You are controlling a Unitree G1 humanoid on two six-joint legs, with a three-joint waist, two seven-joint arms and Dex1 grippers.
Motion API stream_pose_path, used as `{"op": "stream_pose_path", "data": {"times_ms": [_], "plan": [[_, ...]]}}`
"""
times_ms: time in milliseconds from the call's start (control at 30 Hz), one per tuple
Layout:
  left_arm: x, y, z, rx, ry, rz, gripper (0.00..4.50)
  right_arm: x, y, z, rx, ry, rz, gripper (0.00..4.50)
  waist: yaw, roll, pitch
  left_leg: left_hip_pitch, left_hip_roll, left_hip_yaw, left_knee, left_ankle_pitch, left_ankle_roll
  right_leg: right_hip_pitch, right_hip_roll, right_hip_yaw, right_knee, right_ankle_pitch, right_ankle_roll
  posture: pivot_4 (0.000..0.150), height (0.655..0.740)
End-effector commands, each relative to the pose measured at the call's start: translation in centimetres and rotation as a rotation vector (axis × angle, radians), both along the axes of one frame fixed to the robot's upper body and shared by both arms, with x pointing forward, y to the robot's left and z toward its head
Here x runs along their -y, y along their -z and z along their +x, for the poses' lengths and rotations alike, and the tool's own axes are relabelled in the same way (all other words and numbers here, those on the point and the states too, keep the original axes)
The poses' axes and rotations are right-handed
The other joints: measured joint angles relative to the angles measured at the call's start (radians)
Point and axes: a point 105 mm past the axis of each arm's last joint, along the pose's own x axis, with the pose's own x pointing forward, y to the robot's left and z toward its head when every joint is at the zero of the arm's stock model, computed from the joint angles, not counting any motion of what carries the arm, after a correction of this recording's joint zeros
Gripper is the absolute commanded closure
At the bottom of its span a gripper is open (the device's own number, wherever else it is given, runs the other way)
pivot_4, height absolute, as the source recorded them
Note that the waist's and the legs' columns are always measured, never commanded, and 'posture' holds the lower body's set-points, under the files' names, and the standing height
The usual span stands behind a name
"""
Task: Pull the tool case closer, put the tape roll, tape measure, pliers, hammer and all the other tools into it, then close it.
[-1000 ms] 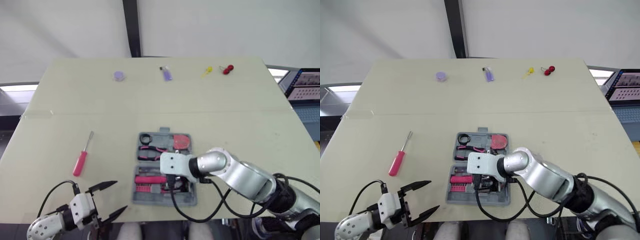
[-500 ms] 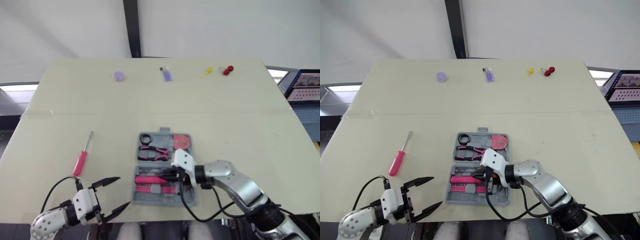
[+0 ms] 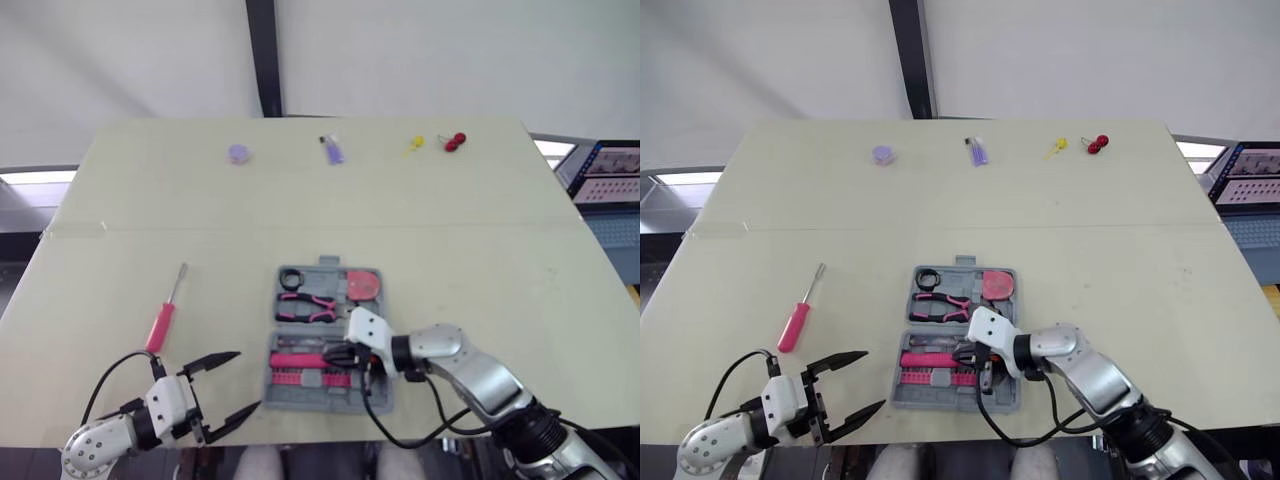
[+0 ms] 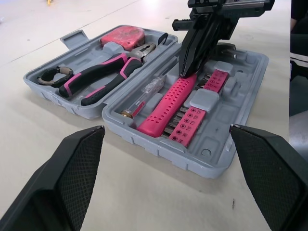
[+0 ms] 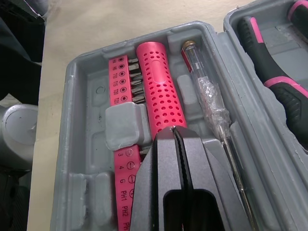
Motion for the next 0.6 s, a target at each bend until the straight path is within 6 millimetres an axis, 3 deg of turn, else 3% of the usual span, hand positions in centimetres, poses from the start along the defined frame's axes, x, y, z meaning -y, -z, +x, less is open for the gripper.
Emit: {"op": "stream_pose_path", "data": {"times_ms": [33,133,233,600], "plan": [[0.2,-0.4,-0.1,0.02,0.005,0.001,0.0,1.3,3.4,-1.1,-0.083,0.01,-0.146,4.47,0.0,0.0,-0.003,0.0,0.0,0.0,0.0,0.0,0.0,0.0,0.0,0.0,0.0,0.0,0.0,0.15,0.74],[0.2,-0.4,-0.1,0.019,0.005,0.003,0.0,2.4,5.2,-1.4,-0.124,0.043,-0.236,4.47,0.0,-0.001,-0.008,0.002,0.0,0.0,-0.001,0.0,0.0,0.001,0.0,0.0,0.0,0.0,0.0,0.15,0.74],[0.3,-0.4,0.0,0.02,0.009,0.005,0.0,3.3,6.8,-1.5,-0.15,0.071,-0.309,4.47,0.001,-0.001,-0.013,0.013,0.0,0.002,-0.008,0.0,0.0,0.01,0.0,0.0,-0.002,0.0,0.0,0.15,0.74],[0.3,-0.5,0.2,0.021,0.019,0.011,0.0,3.4,8.5,-2.3,-0.231,0.09,-0.325,4.47,0.0,0.0,-0.036,0.024,0.0,0.002,-0.015,0.0,0.0,0.021,0.0,-0.001,-0.011,-0.001,-0.001,0.15,0.74]]}}
